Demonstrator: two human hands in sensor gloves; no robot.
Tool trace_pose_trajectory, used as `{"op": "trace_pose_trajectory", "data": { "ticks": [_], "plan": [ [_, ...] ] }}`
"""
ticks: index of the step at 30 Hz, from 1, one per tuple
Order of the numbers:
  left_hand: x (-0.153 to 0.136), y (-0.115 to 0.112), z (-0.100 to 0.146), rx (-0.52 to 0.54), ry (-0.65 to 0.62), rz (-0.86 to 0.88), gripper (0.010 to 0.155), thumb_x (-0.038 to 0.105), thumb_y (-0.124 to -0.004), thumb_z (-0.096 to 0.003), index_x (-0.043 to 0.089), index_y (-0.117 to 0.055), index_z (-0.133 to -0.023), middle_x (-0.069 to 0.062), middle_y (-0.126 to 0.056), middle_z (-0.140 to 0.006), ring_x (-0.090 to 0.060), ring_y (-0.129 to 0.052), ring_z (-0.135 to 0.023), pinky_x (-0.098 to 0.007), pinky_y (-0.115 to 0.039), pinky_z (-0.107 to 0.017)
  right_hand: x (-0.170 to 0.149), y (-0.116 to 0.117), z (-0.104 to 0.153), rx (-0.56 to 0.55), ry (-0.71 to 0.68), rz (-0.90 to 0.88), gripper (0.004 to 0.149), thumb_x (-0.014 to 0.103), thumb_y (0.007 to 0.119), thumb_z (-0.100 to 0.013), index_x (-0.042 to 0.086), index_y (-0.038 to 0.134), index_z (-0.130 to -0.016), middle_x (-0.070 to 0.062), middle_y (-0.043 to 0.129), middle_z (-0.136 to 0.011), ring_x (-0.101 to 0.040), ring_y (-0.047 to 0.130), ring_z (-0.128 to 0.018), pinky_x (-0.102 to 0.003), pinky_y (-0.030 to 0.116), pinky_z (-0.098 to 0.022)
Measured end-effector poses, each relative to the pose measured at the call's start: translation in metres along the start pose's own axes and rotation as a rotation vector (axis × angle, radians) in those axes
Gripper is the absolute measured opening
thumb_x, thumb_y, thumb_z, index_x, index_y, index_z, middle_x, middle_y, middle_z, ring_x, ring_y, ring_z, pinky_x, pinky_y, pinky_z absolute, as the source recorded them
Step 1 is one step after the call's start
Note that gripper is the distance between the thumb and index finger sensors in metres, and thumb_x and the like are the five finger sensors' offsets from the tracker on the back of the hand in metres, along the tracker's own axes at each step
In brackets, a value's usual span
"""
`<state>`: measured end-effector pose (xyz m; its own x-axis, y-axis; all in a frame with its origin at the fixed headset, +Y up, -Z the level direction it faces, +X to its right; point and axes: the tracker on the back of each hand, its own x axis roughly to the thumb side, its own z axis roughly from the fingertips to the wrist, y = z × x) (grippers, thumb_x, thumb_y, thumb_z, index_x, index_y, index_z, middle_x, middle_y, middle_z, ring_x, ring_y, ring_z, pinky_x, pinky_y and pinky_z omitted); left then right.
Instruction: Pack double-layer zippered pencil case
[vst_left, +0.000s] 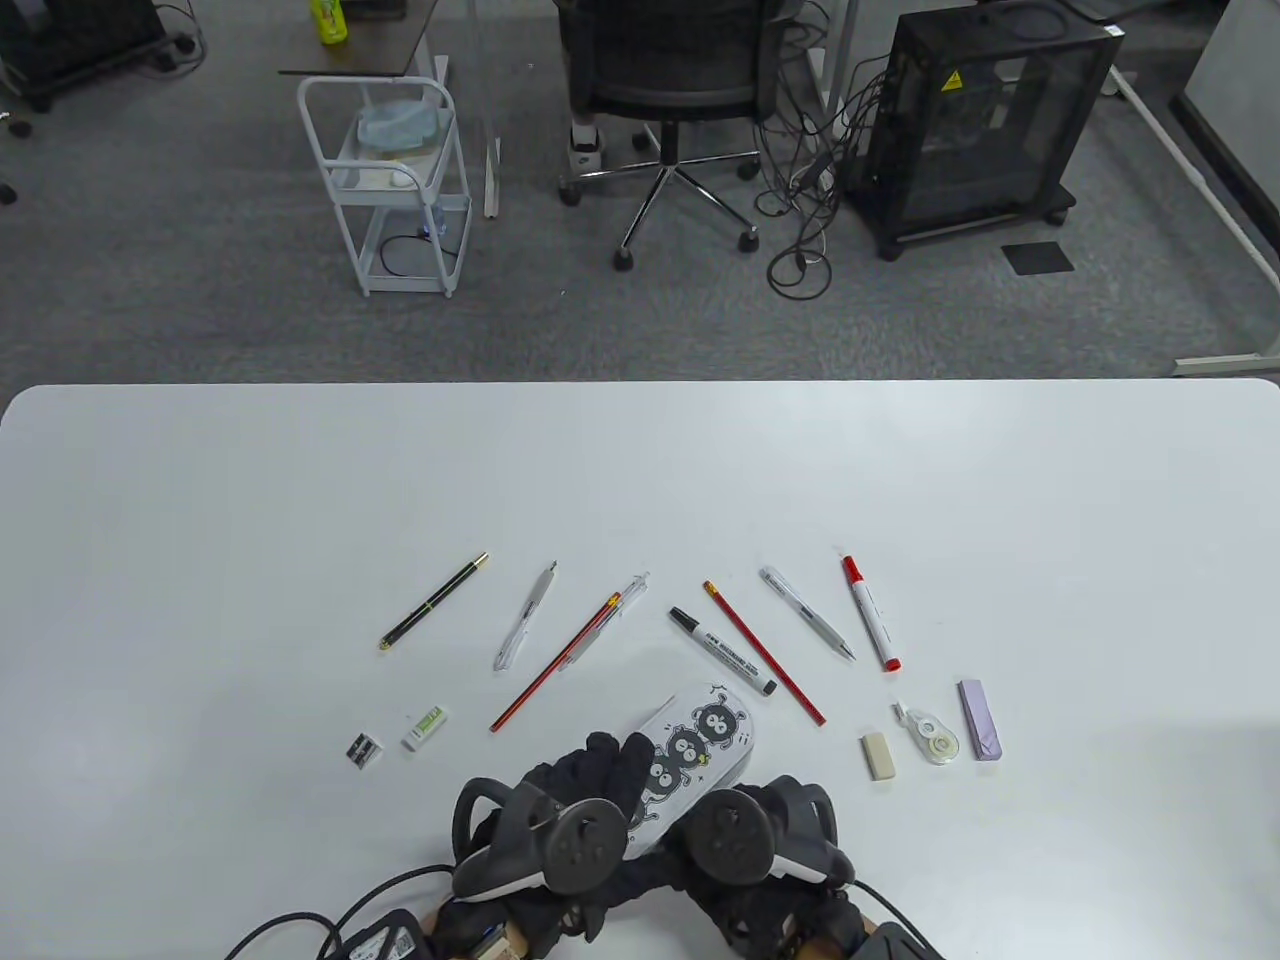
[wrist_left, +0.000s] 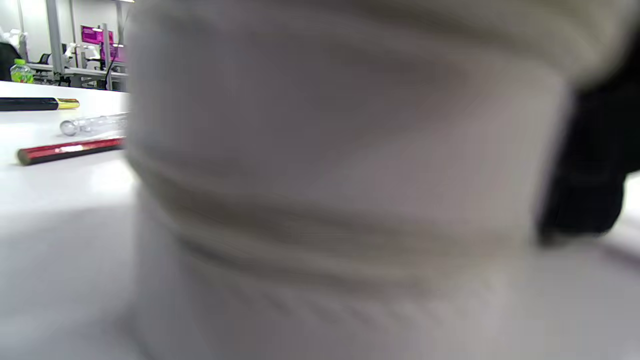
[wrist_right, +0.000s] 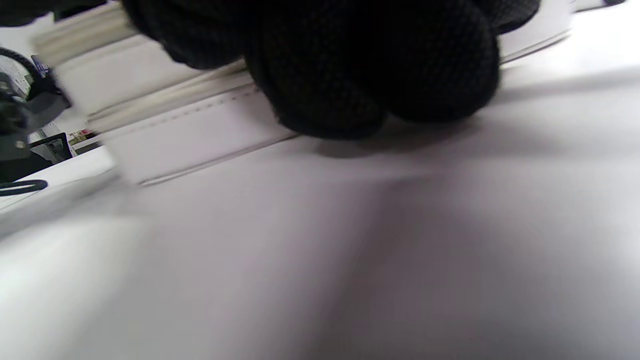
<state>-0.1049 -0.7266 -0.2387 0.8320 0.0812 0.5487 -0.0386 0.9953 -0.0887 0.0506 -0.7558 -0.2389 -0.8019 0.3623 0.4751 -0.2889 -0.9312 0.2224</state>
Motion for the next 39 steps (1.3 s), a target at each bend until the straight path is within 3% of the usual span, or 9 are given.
{"op": "trace_pose_trajectory", "data": {
  "ticks": [5, 8, 11, 16, 21, 24, 28, 35, 39],
  "plan": [
    [-0.004, -0.015, -0.005, -0.053, 0.011, 0.014, 0.107, 0.091, -0.044, -0.0306, 0.025, 0.001, -0.102, -0.026, -0.016, -0.112, -0.051, -0.042, -0.105, -0.064, -0.047, -0.074, 0.003, 0.003, 0.000, -0.020, -0.019, 0.071, 0.048, 0.044, 0.080, -0.041, 0.005, 0.089, -0.068, 0.001, 0.102, -0.049, -0.025, 0.096, -0.050, -0.052, 0.065, -0.060],
    [-0.008, -0.017, -0.007, -0.055, 0.038, -0.019, 0.108, 0.091, -0.050, -0.0307, 0.025, -0.001, -0.102, -0.024, -0.018, -0.113, -0.052, -0.042, -0.106, -0.065, -0.048, -0.074, 0.001, 0.002, 0.001, -0.044, 0.004, 0.099, 0.048, 0.043, 0.081, -0.041, 0.005, 0.089, -0.069, 0.000, 0.102, -0.050, -0.026, 0.095, -0.051, -0.052, 0.063, -0.061],
    [-0.008, -0.018, -0.009, -0.043, 0.106, -0.111, 0.111, 0.083, -0.069, -0.0342, 0.023, -0.006, -0.103, -0.022, -0.023, -0.114, -0.056, -0.039, -0.106, -0.070, -0.041, -0.074, -0.002, -0.007, 0.003, -0.162, 0.013, 0.318, 0.048, 0.043, 0.080, -0.041, 0.005, 0.089, -0.069, 0.000, 0.101, -0.050, -0.026, 0.095, -0.052, -0.053, 0.062, -0.062],
    [-0.019, -0.017, -0.013, -0.047, 0.155, -0.235, 0.111, 0.076, -0.078, -0.0336, 0.019, -0.014, -0.104, -0.021, -0.035, -0.113, -0.052, -0.054, -0.105, -0.067, -0.053, -0.073, -0.038, -0.022, 0.006, -0.210, 0.163, 0.457, 0.047, 0.042, 0.079, -0.041, 0.009, 0.089, -0.074, -0.001, 0.100, -0.053, -0.027, 0.094, -0.056, -0.054, 0.059, -0.065],
    [-0.026, -0.016, -0.007, -0.011, -0.045, -0.223, 0.103, 0.072, -0.081, -0.0340, 0.023, -0.022, -0.104, -0.017, -0.042, -0.112, -0.043, -0.066, -0.101, -0.062, -0.061, -0.069, -0.068, -0.034, 0.011, -0.215, 0.268, 0.312, 0.046, 0.039, 0.079, -0.039, 0.014, 0.089, -0.076, -0.002, 0.099, -0.057, -0.028, 0.092, -0.059, -0.056, 0.055, -0.066],
    [-0.026, -0.014, 0.003, 0.022, -0.403, -0.231, 0.101, 0.069, -0.083, -0.0337, 0.022, -0.028, -0.104, -0.017, -0.046, -0.111, -0.042, -0.068, -0.100, -0.061, -0.063, -0.068, -0.075, -0.035, 0.011, -0.176, 0.156, 0.303, 0.046, 0.043, 0.078, -0.036, 0.023, 0.090, -0.076, 0.001, 0.097, -0.061, -0.027, 0.090, -0.064, -0.058, 0.051, -0.069],
    [-0.016, -0.016, 0.009, 0.069, -0.535, -0.230, 0.098, 0.068, -0.086, -0.0328, 0.024, -0.032, -0.103, -0.016, -0.049, -0.110, -0.042, -0.070, -0.099, -0.061, -0.063, -0.067, -0.078, -0.031, 0.010, -0.074, -0.002, 0.008, 0.046, 0.040, 0.079, -0.035, 0.023, 0.091, -0.075, 0.002, 0.098, -0.061, -0.026, 0.091, -0.064, -0.057, 0.052, -0.069],
    [-0.013, -0.018, 0.005, 0.057, -0.477, -0.279, 0.098, 0.074, -0.079, -0.0332, 0.027, -0.029, -0.103, -0.012, -0.048, -0.111, -0.039, -0.069, -0.100, -0.060, -0.063, -0.068, -0.079, -0.027, 0.005, -0.060, 0.052, -0.066, 0.047, 0.037, 0.079, -0.036, 0.019, 0.090, -0.078, -0.001, 0.097, -0.061, -0.027, 0.090, -0.063, -0.058, 0.052, -0.069],
    [-0.005, -0.014, 0.005, 0.025, -0.369, -0.312, 0.097, 0.076, -0.073, -0.0341, 0.027, -0.028, -0.104, -0.011, -0.047, -0.113, -0.040, -0.069, -0.102, -0.061, -0.063, -0.069, -0.077, -0.040, 0.009, -0.134, 0.137, 0.142, 0.053, 0.044, 0.076, -0.039, 0.017, 0.084, -0.084, -0.001, 0.097, -0.067, -0.029, 0.091, -0.066, -0.056, 0.056, -0.067]
  ]
}}
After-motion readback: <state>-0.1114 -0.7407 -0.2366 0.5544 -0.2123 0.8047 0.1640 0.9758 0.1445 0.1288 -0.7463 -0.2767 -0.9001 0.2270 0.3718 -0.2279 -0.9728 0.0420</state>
